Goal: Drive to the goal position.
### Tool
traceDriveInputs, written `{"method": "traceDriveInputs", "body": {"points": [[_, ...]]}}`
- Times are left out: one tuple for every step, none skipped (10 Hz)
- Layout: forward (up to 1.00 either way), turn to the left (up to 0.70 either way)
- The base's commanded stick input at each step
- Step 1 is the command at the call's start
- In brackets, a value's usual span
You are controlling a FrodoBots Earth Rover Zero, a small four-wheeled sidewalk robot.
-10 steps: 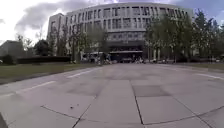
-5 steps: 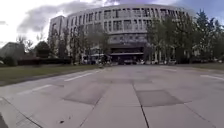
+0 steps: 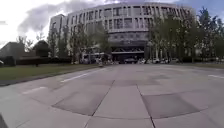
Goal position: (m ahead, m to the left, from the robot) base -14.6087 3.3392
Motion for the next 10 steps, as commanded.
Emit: {"method": "traceDriveInputs", "body": {"points": [[0.70,0.01],[0.70,0.01],[0.70,0.01],[0.70,0.01],[0.70,0.01],[0.70,0.01],[0.70,0.01],[0.70,0.01],[0.70,0.01],[0.70,0.01]]}}
